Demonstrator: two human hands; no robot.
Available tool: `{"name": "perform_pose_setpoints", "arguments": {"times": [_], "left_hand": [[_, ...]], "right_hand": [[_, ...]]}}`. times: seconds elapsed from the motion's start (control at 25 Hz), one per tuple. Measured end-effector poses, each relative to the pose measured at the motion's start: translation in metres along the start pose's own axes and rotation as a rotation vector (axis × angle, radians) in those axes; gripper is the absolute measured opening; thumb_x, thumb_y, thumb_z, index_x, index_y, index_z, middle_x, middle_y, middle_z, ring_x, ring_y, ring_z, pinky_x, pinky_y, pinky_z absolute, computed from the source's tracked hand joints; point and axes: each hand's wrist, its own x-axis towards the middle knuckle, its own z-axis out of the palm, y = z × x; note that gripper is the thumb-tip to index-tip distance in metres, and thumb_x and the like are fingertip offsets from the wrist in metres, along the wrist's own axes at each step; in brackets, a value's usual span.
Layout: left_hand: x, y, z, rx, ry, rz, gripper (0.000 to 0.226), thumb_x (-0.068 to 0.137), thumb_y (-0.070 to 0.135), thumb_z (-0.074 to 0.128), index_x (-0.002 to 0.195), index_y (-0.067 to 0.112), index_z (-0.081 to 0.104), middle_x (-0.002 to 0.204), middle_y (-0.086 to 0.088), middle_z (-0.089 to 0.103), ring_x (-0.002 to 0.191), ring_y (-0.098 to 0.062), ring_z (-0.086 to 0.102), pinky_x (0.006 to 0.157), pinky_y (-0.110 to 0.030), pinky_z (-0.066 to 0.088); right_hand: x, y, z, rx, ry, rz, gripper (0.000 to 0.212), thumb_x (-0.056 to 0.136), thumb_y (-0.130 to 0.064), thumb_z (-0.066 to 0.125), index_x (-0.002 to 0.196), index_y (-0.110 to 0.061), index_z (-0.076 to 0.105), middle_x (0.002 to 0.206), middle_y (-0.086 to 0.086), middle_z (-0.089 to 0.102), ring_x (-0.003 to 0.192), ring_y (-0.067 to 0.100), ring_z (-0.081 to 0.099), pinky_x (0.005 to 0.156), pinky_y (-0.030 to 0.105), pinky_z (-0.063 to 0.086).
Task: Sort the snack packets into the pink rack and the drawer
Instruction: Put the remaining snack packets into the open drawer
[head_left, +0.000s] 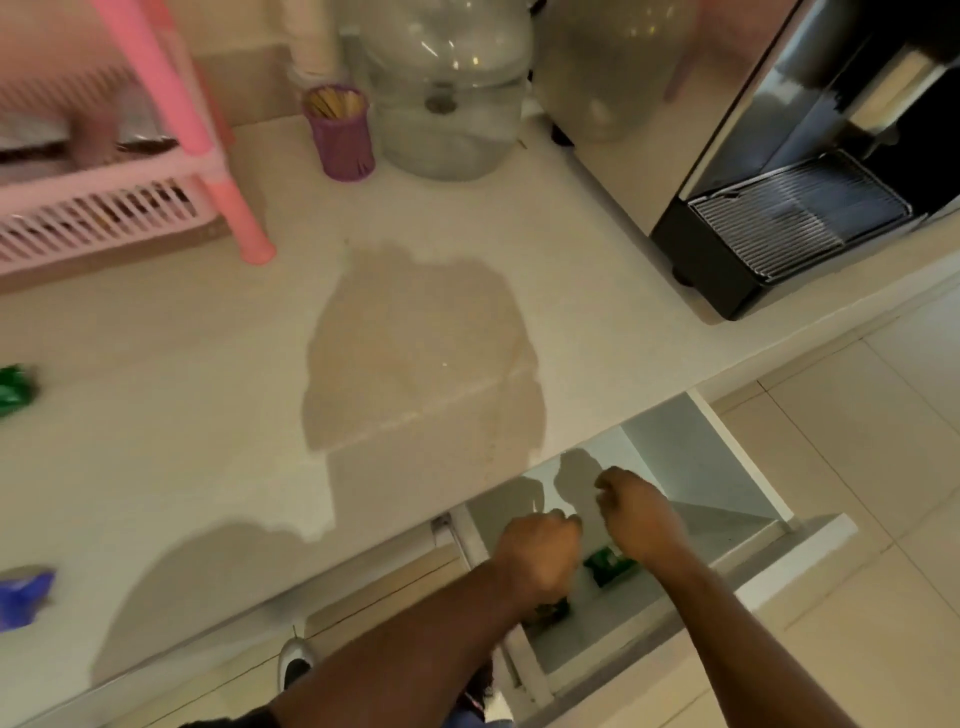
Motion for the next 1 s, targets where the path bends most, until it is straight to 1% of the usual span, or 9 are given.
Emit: {"name": "perform_pose_setpoints", "arguments": {"times": [0.12,0.2,0.28,0.4,0.56,0.64,0.76,0.88,1.0], "left_hand": [[-0.034,-0.012,-0.033,-0.034,0.143,0.097,0.010,0.088,0.012,0.055,0.095,0.006,0.058,0.092,-0.012,0.062,0.078,-0.032,0.064,0.062,-0.039,0.053],[-0.060,-0.025,-0.049,-0.081,0.223,0.137,0.013,0.090,0.015,0.050,0.093,0.007,0.060,0.092,-0.011,0.064,0.079,-0.030,0.063,0.064,-0.038,0.052],[-0.090,-0.047,-0.065,-0.159,0.313,0.140,0.017,0.091,0.019,0.050,0.095,0.010,0.064,0.095,-0.007,0.066,0.082,-0.027,0.063,0.070,-0.036,0.052],[-0.134,-0.090,-0.088,-0.286,0.403,0.059,0.017,0.092,0.025,0.053,0.100,0.019,0.066,0.099,0.001,0.066,0.085,-0.019,0.063,0.074,-0.031,0.050],[-0.177,-0.163,-0.124,-0.324,0.551,-0.135,0.026,0.088,0.019,0.051,0.109,0.023,0.066,0.106,0.005,0.065,0.093,-0.016,0.063,0.082,-0.031,0.050],[-0.199,-0.207,-0.143,-0.311,0.684,-0.217,0.032,0.082,0.011,0.051,0.109,0.018,0.067,0.106,0.003,0.065,0.095,-0.016,0.062,0.085,-0.033,0.050],[-0.229,-0.272,-0.171,-0.241,0.828,-0.385,0.041,0.078,0.002,0.053,0.115,0.016,0.064,0.114,-0.001,0.059,0.105,-0.019,0.054,0.092,-0.034,0.045],[-0.253,-0.323,-0.191,-0.044,0.858,-0.583,0.053,0.074,0.003,0.056,0.126,0.016,0.056,0.124,-0.006,0.051,0.114,-0.028,0.046,0.095,-0.041,0.042],[-0.269,-0.359,-0.198,0.050,0.797,-0.721,0.062,0.079,0.011,0.057,0.139,0.019,0.045,0.142,-0.009,0.040,0.131,-0.033,0.035,0.104,-0.048,0.036]], "right_hand": [[-0.036,-0.034,-0.014,0.267,0.408,0.111,0.012,0.099,-0.025,0.049,0.100,-0.031,0.058,0.097,-0.004,0.064,0.076,0.006,0.058,0.067,0.032,0.050],[-0.052,-0.064,-0.018,0.340,0.547,0.109,0.010,0.098,-0.025,0.050,0.097,-0.031,0.057,0.097,-0.004,0.060,0.076,0.009,0.057,0.067,0.034,0.049],[-0.061,-0.102,-0.020,0.382,0.599,0.016,0.009,0.098,-0.024,0.052,0.103,-0.028,0.058,0.099,-0.005,0.057,0.082,0.012,0.057,0.071,0.033,0.048],[-0.069,-0.162,-0.011,0.384,0.537,-0.247,0.019,0.097,-0.017,0.055,0.115,-0.023,0.059,0.106,-0.004,0.058,0.090,0.013,0.059,0.077,0.032,0.050],[-0.072,-0.243,0.015,0.312,0.291,-0.556,0.023,0.096,-0.016,0.060,0.119,-0.016,0.061,0.116,-0.002,0.058,0.103,0.016,0.059,0.087,0.035,0.053],[-0.077,-0.287,0.030,0.277,0.170,-0.646,0.025,0.094,-0.022,0.064,0.119,-0.015,0.062,0.120,-0.002,0.056,0.105,0.017,0.058,0.090,0.034,0.051],[-0.087,-0.351,0.054,0.100,0.035,-0.836,0.039,0.098,-0.040,0.055,0.129,-0.018,0.058,0.132,0.000,0.051,0.116,0.019,0.053,0.099,0.035,0.045],[-0.099,-0.413,0.076,-0.006,-0.030,-0.968,0.052,0.095,-0.051,0.049,0.138,-0.021,0.049,0.146,0.003,0.042,0.130,0.022,0.044,0.106,0.037,0.040],[-0.112,-0.461,0.096,-0.056,-0.096,-1.002,0.064,0.091,-0.061,0.047,0.144,-0.026,0.036,0.157,0.002,0.028,0.138,0.022,0.034,0.110,0.040,0.036]]}}
